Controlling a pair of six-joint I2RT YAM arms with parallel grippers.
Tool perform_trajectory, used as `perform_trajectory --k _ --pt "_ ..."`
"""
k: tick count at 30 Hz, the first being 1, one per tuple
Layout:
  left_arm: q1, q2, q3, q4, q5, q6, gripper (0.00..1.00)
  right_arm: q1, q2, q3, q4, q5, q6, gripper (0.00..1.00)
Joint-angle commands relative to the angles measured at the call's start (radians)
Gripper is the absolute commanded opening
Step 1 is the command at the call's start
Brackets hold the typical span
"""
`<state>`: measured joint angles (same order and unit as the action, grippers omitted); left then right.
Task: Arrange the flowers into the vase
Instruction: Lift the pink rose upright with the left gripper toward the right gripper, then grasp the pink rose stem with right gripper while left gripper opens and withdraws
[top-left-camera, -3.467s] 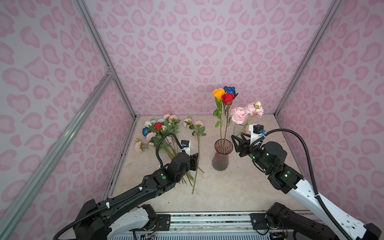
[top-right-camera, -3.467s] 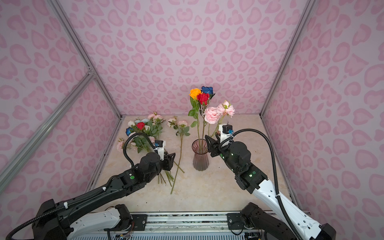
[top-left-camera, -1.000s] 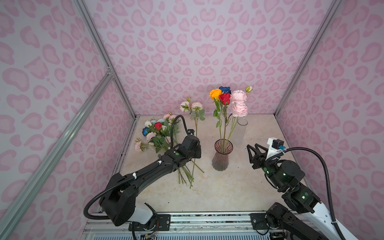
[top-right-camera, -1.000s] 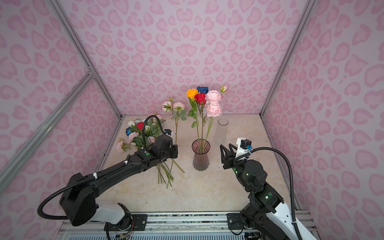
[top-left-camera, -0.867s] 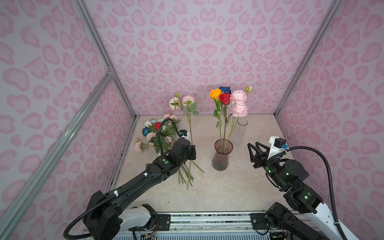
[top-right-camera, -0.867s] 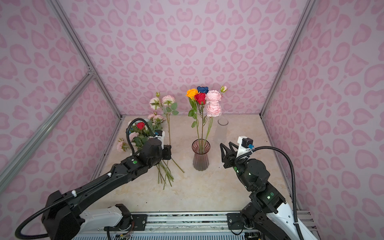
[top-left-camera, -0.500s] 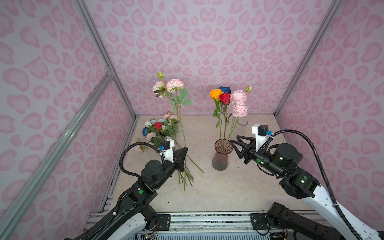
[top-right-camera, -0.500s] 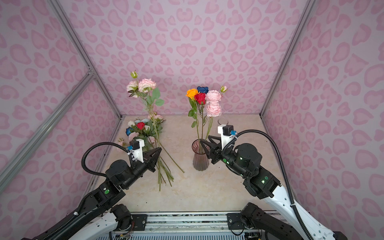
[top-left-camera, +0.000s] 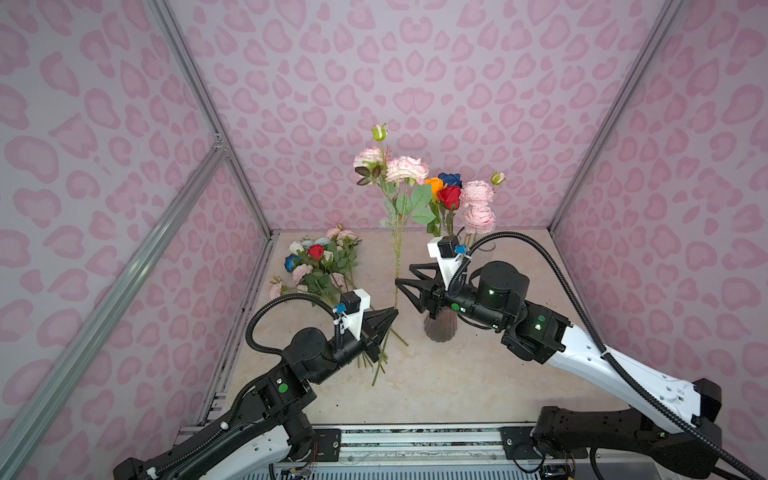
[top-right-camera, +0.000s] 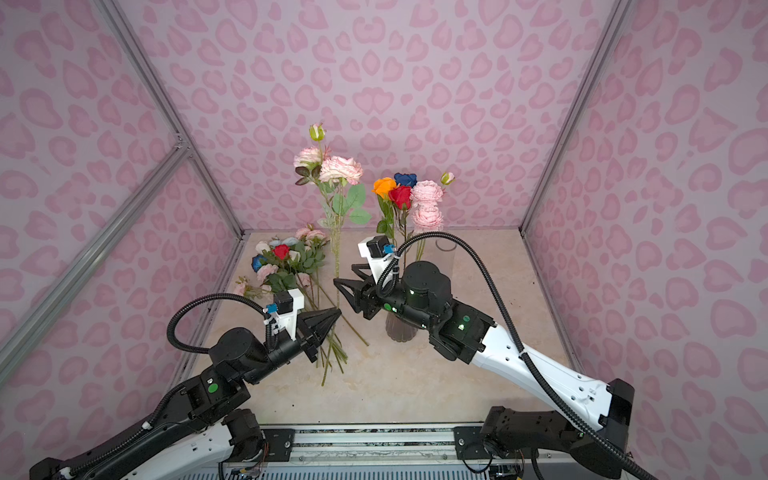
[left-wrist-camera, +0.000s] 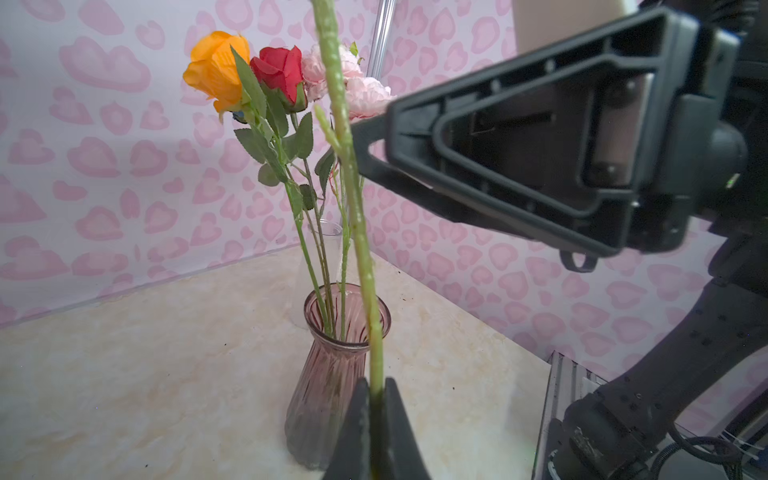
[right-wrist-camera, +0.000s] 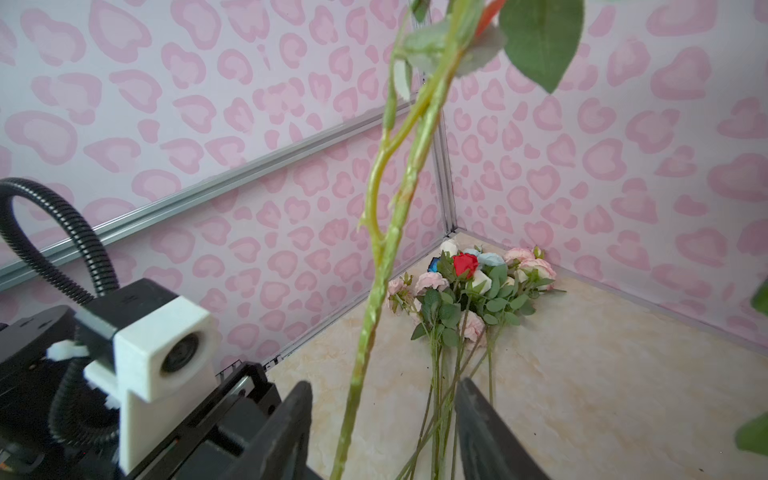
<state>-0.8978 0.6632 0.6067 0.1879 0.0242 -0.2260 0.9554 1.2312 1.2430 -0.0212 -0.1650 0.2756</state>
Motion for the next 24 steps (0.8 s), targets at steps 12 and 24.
perform_trajectory --k 12,24 --pt "-0.003 -0.001 0.007 0.008 -0.12 0.016 0.16 0.0 0.077 0.034 0.126 -0.07 0.065 0.1" --pt "-0.001 -0.056 -0.034 -0.118 -0.467 -0.102 0.57 0.008 -0.034 0.136 -0.021 0.166 -0.155 0.08"
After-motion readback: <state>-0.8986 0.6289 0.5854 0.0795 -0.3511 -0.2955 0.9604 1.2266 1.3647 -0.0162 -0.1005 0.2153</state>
